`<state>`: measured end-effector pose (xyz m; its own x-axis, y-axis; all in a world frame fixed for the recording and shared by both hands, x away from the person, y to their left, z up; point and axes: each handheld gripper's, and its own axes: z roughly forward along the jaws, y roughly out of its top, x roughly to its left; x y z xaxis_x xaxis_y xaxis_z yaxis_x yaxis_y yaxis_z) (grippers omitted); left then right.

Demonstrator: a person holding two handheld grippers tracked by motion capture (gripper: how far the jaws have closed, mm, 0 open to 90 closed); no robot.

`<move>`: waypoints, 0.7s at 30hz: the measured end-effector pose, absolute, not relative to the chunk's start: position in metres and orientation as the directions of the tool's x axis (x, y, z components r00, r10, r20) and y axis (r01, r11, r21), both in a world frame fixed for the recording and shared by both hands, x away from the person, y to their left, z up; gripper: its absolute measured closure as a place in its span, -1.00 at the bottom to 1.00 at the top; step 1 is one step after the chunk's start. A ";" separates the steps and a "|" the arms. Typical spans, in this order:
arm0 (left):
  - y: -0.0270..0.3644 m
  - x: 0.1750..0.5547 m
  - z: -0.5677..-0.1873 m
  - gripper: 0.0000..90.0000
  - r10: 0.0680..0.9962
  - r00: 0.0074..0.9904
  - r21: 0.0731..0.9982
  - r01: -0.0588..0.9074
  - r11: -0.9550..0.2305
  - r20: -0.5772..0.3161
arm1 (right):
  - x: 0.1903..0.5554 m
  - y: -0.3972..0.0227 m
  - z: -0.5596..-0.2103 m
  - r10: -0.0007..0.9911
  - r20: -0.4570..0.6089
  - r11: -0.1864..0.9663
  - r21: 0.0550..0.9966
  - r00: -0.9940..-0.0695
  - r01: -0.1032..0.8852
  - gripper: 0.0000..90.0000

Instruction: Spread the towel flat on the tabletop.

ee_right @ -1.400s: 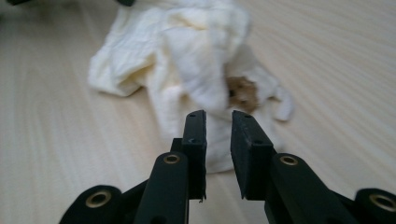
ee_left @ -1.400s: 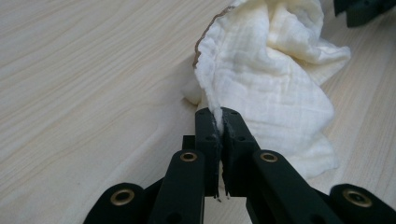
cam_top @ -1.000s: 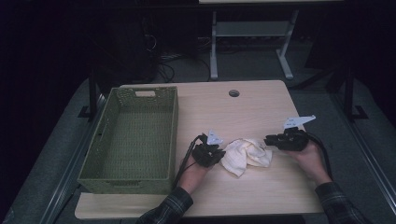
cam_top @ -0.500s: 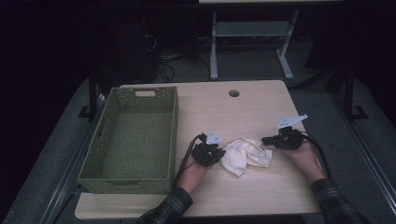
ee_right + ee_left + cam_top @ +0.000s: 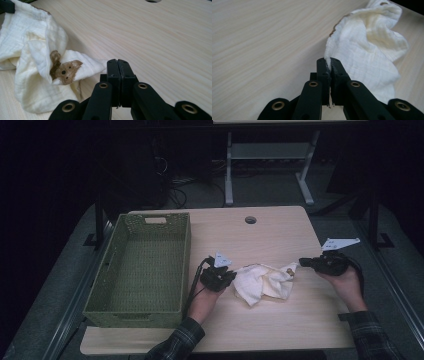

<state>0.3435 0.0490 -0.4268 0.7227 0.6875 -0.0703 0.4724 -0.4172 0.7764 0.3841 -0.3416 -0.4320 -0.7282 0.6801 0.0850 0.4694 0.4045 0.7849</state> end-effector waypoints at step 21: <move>0.045 0.384 -0.426 0.93 0.792 0.611 0.760 0.515 -0.396 -0.001 | 0.388 -0.380 -0.425 0.756 0.071 0.353 0.793 -0.651 0.497 0.98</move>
<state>0.3842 0.0451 -0.4264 0.6111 0.7916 -0.0012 0.5151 -0.3965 0.7599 0.3876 -0.3800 -0.4247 -0.6505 0.7561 0.0709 0.4969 0.3531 0.7927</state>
